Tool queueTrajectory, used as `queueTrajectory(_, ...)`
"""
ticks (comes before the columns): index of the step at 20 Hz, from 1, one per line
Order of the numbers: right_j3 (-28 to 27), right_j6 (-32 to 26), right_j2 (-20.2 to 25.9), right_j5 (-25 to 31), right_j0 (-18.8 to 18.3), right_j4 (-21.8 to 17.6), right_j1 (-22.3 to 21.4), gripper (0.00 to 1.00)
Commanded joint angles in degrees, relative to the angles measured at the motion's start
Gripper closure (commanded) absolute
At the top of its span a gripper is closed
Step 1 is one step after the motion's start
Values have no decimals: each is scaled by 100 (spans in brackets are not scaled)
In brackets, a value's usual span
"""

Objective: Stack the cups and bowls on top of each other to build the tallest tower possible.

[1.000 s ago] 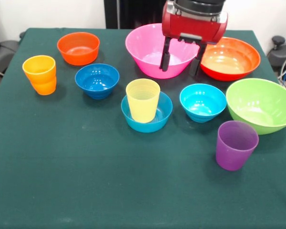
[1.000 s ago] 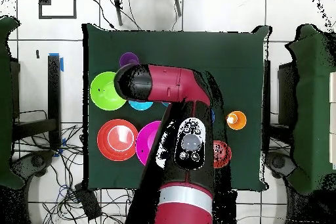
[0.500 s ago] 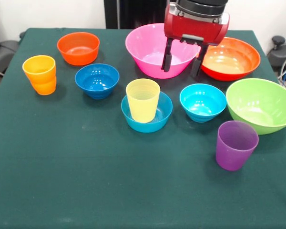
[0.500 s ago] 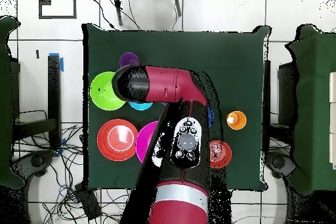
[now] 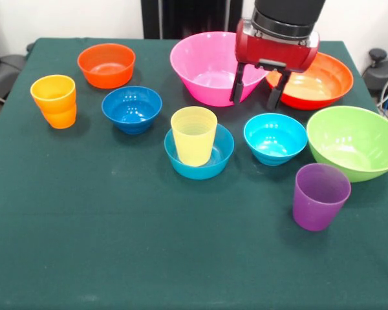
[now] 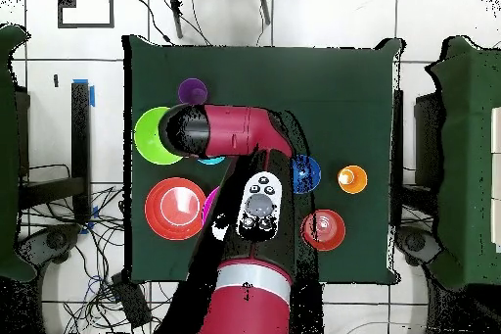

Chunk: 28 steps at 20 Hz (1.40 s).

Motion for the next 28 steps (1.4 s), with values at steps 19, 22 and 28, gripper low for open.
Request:
queueTrajectory(19, -98, 625, 298, -102, -44, -92, 335, 0)
queueTrajectory(22, -141, 632, 289, -41, -22, -80, 338, 0)
queueTrajectory(28, -126, 676, 273, -57, -4, -69, 353, 0)
